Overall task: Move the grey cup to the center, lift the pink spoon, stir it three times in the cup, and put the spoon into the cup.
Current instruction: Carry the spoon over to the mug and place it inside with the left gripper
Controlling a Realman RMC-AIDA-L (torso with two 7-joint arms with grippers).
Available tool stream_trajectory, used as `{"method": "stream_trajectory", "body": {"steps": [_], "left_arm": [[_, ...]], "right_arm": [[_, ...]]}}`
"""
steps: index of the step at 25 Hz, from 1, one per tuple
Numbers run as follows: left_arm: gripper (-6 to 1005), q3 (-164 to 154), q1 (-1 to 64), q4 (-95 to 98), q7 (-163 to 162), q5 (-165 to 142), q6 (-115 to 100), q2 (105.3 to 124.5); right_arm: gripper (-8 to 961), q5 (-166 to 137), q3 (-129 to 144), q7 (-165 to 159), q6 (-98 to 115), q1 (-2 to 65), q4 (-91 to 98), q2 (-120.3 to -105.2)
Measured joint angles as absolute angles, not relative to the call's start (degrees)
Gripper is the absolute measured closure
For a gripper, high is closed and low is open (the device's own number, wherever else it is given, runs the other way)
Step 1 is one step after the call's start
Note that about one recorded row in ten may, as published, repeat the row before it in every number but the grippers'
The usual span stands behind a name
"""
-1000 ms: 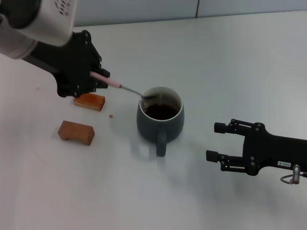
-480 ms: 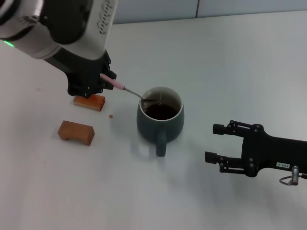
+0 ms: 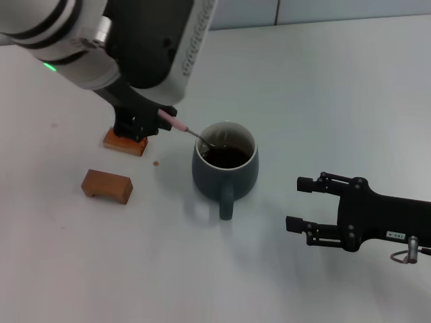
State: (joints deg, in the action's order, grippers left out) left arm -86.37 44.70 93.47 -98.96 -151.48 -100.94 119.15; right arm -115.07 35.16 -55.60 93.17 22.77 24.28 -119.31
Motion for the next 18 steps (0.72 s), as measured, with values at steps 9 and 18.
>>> {"method": "stream_trajectory", "body": {"steps": [9, 18], "left_arm": [[867, -91.80, 46.48, 91.13, -100.78, -152.54, -97.86, 119.18], [867, -96.32, 46.24, 90.94, -101.84, -151.25, -95.10, 119.18]], "right_arm": [[166, -115.23, 35.15, -55.54, 93.17, 22.77, 24.22, -119.26], [166, -115.23, 35.15, -55.40, 93.17, 22.74, 23.79, -119.26]]}}
